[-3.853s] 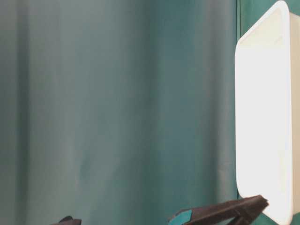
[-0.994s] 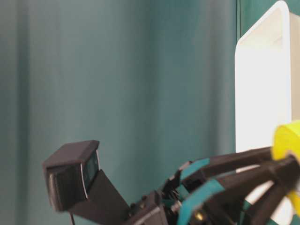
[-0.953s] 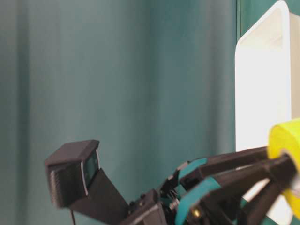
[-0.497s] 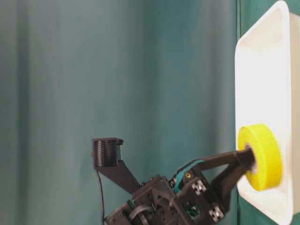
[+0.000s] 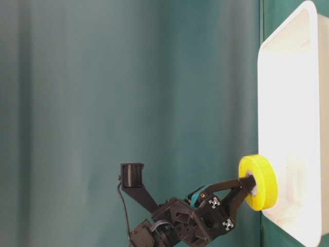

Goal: Put the tape into the white case with the left arm.
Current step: 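Carry the yellow tape to the white tray and release it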

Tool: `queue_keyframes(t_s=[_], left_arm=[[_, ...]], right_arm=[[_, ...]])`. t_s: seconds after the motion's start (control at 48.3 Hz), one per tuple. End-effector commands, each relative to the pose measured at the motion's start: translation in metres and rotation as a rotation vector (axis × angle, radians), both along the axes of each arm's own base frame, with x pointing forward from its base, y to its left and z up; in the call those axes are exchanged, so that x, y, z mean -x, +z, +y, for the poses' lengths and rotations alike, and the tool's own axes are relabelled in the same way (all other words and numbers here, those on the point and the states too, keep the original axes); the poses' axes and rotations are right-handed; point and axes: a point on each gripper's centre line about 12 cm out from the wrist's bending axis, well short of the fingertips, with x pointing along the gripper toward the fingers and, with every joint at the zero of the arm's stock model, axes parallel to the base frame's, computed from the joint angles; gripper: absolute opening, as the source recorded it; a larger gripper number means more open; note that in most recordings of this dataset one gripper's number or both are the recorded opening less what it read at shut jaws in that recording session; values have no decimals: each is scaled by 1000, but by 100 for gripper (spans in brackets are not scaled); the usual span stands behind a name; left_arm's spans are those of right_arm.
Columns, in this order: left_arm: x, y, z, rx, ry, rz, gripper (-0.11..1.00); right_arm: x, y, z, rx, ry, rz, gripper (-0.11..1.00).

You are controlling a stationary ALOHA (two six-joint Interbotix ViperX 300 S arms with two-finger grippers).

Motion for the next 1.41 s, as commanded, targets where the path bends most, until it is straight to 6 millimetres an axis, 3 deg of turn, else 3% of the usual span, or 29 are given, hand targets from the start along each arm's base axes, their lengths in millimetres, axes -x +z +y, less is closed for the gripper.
queue_keyframes(t_s=[0.0,0.311,0.684,0.725,0.891,0.974,1.388], left_arm=[[1,3,13,-14,29,-22,28],[6,-11,34,-10,82,-10,28],[8,-11,36,-16,91,-23,28],[8,-10,36,-17,91,-26,33],[7,-9,37,-27,92,-45,83],[7,-9,37,-28,92,-46,97],[10,-2,25,-31,72,-60,98]], right_arm=[[-2,3,0,1,1,-3,-9],[-2,3,0,1,1,-5,-9],[-2,3,0,1,1,-5,-9],[-2,3,0,1,1,-5,-9],[-2,3,0,1,1,-3,-9],[-2,3,0,1,1,-5,-9],[-2,3,0,3,1,-5,-9]])
